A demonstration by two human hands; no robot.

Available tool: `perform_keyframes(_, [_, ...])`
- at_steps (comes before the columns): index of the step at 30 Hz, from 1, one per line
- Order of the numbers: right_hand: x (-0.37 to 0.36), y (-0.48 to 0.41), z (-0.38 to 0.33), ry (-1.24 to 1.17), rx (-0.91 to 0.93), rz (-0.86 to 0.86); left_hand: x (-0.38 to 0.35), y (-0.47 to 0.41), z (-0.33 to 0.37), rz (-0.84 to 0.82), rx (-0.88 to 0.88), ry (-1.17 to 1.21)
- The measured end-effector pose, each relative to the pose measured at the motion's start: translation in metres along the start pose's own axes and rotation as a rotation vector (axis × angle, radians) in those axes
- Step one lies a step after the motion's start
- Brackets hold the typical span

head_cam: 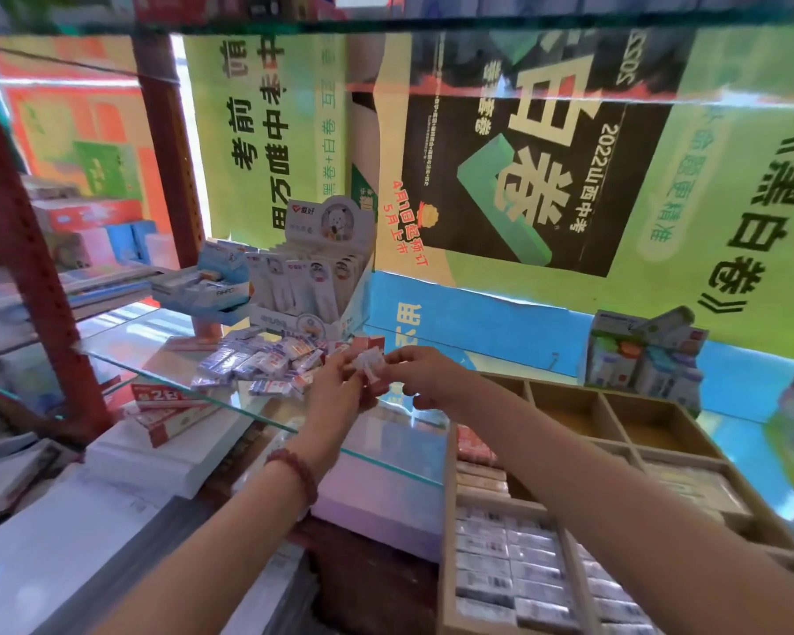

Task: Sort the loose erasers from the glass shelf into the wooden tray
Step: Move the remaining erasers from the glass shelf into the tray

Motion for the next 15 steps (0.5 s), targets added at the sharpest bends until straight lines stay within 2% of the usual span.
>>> perform_keyframes(3, [0.018,0.023,-0.01,0.103,0.102,0.104,-0.026,0.005,0.021,-0.024,0.023,0.17])
perform_keyframes(6, [0.038,0.048,-0.015,0.293,0.225,0.25,-0.054,0.013,0.043,-0.078,-0.006,0.215])
perform_keyframes(10, [0.07,0.078,-0.012,0.481,0.247,0.381,-0.09,0.025,0.055,-0.205,-0.049,0.061])
perform_keyframes(13, [0.088,0.095,-0.006,0.605,0.231,0.397,-0.111,0.028,0.055,-0.204,-0.159,-0.133])
perform_keyframes(15, [0.095,0.1,0.001,0.587,0.243,0.421,-0.12,0.028,0.054,-0.183,-0.235,-0.179])
Point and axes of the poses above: each hand's wrist, its own y-axis away from the middle knuckle, its own x-axis out of the back of the hand, z = x × y, the point moved 4 cm from there along -y, towards the middle knuckle, and after that the axes turned 8 degrees about -z, right-handed, at the moved point
